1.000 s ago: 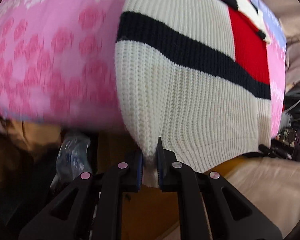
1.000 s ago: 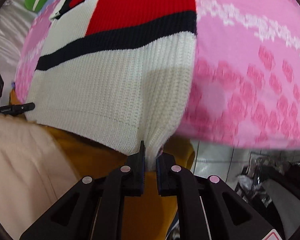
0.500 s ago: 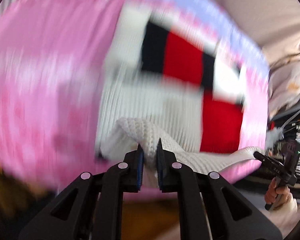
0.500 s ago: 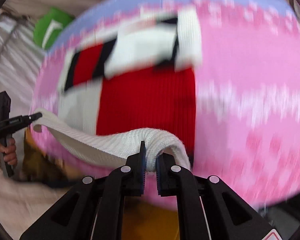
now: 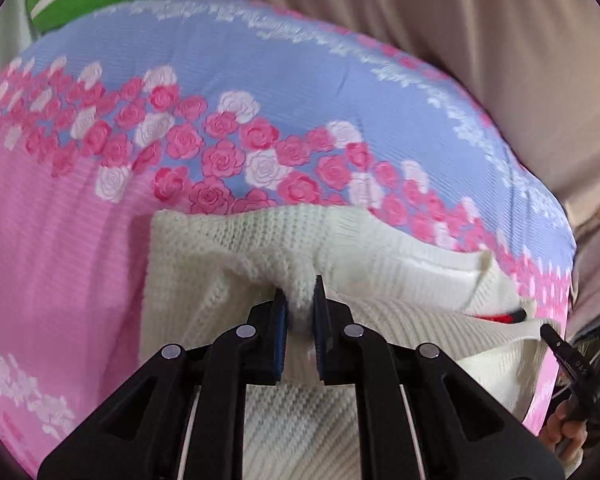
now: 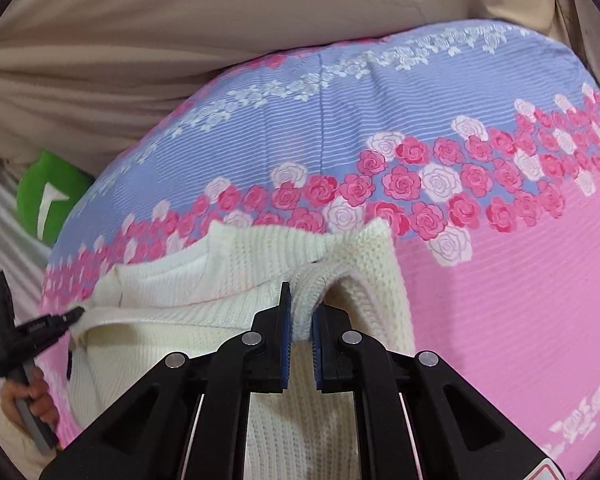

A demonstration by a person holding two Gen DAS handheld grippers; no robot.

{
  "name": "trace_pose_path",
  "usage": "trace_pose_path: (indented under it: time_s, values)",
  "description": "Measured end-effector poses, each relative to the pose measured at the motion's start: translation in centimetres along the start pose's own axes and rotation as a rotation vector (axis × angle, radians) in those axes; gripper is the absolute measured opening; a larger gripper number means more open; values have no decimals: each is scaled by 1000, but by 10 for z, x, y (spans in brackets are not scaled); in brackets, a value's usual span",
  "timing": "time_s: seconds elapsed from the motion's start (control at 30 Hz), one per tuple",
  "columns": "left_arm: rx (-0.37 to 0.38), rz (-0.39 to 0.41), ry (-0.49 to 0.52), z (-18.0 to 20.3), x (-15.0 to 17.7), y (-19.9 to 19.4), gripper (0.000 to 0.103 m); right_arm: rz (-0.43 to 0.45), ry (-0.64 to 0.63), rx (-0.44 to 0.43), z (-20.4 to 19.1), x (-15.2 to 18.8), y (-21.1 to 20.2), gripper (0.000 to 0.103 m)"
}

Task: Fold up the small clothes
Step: 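Lift the hem and fold it over toward the collar with both grippers, release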

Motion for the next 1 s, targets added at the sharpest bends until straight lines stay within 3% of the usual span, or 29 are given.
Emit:
trace_pose_path:
  time_s: [0.13, 0.2, 0.27, 0.3, 0.33, 0.37, 0.43, 0.5, 0.57, 0.67, 0.77, 0.8, 0.83, 0.87, 0.93, 1.0]
  values:
    - [-2, -8, -50, -9, -1, 18, 17, -35, 47, 25, 1, 4, 20, 13]
    - [22, 12, -70, -8, -5, 13, 20, 15, 103, 11, 0, -6, 5, 18]
    - [72, 47, -94, -7, -10, -7, 26, 113, 142, -21, -1, -20, -29, 38]
    - [88, 69, -106, -9, -13, -19, 41, 146, 152, -27, 1, -23, -44, 52]
    - [78, 99, -111, -13, -15, -31, 66, 169, 161, -41, 2, -22, -58, 57]
    - [57, 128, -116, -19, -16, -43, 75, 164, 165, -58, 4, -15, -70, 57]
    - [63, 148, -126, -32, -6, -66, 81, 98, 139, -45, 11, 13, -83, 57]
    - [68, 82, -137, -47, 19, -74, 81, 32, 62, 22, 21, 54, -96, 58]
    - [68, 34, -154, -59, 48, -80, 80, -28, 4, 77, 32, 94, -105, 58]
    - [71, -37, -170, -70, 88, -84, 79, -109, 15, 83, 41, 145, -108, 58]
    - [65, -74, -148, -70, 112, -77, 64, -150, 34, 61, 40, 170, -103, 58]
    - [45, -86, -125, -71, 116, -74, 48, -155, 30, 60, 38, 172, -100, 57]
    - [11, -117, -101, -75, 121, -68, 16, -157, 13, 72, 37, 174, -97, 54]
    - [2, -134, -103, -77, 123, -66, 11, -158, -1, 76, 36, 173, -95, 49]
    - [7, -134, -133, -81, 120, -70, 11, -168, -19, 89, 35, 170, -94, 0]
    - [-11, -117, -103, -83, 115, -78, 10, -143, 10, 71, 37, 160, -101, 0]
Point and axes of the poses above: each gripper's, at about its wrist camera, not at the fingertips, and y roughly the way its jaws point, z to its right, x to its underside, the point moved 10 cm from there along y, roughly the way its jaws point, and after that the axes turned 8 degrees about z, right-handed, at the moved point
